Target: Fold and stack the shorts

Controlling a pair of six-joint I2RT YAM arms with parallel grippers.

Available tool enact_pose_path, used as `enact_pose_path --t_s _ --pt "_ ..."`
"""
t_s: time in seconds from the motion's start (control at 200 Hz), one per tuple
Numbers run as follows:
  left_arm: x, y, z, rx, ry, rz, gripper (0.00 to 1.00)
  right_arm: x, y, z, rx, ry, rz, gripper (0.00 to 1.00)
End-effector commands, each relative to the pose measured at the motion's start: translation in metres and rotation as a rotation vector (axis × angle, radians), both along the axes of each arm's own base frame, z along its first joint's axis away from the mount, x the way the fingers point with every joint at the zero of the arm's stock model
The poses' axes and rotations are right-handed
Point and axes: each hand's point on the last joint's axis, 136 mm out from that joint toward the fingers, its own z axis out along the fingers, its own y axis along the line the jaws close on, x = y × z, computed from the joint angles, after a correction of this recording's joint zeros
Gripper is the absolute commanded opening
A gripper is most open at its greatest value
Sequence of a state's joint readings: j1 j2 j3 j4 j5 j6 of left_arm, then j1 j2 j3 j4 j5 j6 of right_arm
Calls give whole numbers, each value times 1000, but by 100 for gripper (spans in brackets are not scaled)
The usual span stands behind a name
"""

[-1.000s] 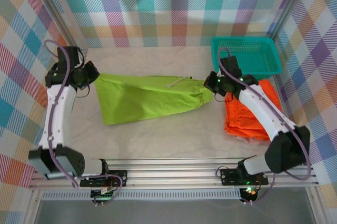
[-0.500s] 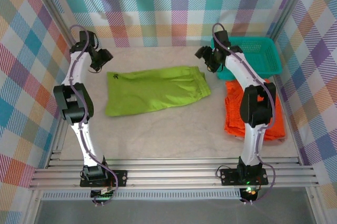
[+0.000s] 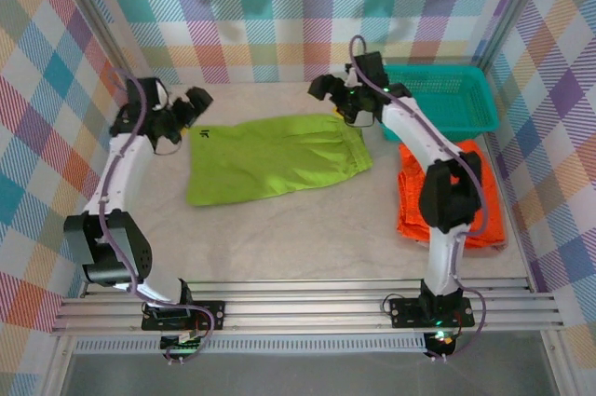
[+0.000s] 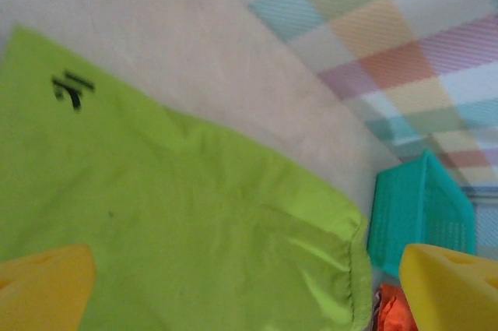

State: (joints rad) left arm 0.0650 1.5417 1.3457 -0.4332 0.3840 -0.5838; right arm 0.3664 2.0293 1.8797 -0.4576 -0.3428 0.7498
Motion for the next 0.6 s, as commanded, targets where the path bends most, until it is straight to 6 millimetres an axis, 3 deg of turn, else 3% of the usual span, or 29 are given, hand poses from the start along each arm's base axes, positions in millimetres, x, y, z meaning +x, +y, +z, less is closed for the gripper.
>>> enact_pose_path --t_s 0.0,0.185,0.315,0.595 --pt "-12 -25 -69 -61 122 -17 100 17 14 -32 -16 33 53 93" --pt "-36 -37 -130 -38 205 -16 100 43 11 -80 -78 96 15 94" --pt "-56 -37 -166 -9 271 -10 100 55 -2 -113 -96 150 -33 93" --pt "-113 -17 -220 89 415 40 100 62 -32 -159 -172 246 -140 93"
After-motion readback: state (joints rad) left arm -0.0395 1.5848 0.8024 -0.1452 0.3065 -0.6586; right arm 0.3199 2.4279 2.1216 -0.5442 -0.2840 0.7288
